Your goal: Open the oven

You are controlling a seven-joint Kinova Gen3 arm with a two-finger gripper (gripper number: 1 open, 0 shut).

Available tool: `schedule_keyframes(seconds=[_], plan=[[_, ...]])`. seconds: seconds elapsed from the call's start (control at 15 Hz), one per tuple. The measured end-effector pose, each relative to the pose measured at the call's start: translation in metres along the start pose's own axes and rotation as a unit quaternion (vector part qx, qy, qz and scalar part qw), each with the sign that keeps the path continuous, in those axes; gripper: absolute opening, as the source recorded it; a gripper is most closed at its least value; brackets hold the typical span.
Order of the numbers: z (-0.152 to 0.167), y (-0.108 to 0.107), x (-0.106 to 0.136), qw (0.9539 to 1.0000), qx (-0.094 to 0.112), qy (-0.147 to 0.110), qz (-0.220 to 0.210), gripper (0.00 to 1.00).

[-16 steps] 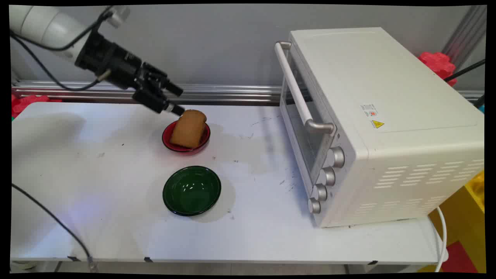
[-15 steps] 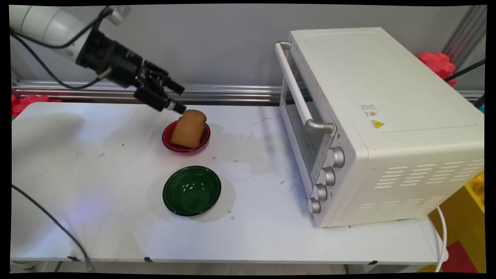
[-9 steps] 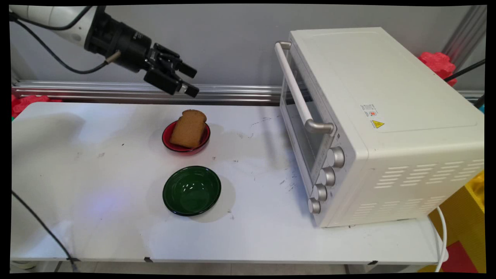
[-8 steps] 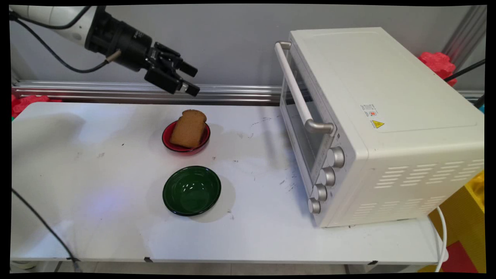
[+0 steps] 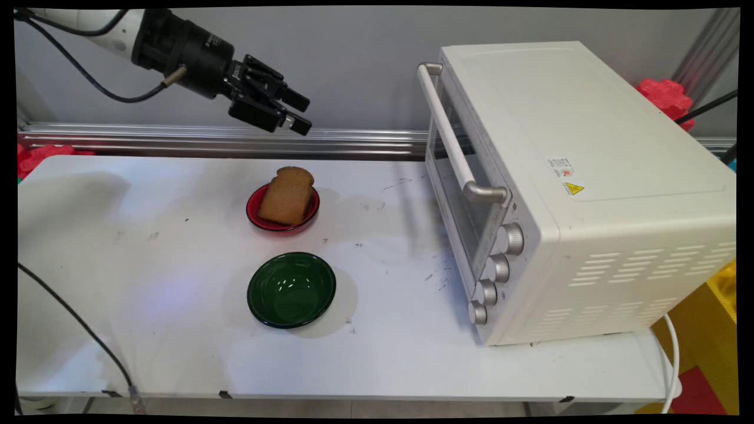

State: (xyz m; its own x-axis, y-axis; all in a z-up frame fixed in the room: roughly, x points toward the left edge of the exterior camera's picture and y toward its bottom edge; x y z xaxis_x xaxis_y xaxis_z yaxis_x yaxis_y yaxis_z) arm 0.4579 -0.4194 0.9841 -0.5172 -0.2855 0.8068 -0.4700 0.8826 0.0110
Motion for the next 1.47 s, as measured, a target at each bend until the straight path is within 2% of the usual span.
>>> schedule_keyframes(seconds=[0.6,1.0,1.27,1.47], plan=[[0.005,-0.008,0.001,0.9999,-0.006,-0.014,-0.004,0.0],[0.021,-0.012,0.015,0.9995,-0.008,-0.027,-0.015,0.0],[0.041,-0.013,0.045,0.9991,-0.013,-0.041,-0.007,0.0],[0.057,-0.012,0.078,0.9988,-0.011,-0.047,0.003,0.0]])
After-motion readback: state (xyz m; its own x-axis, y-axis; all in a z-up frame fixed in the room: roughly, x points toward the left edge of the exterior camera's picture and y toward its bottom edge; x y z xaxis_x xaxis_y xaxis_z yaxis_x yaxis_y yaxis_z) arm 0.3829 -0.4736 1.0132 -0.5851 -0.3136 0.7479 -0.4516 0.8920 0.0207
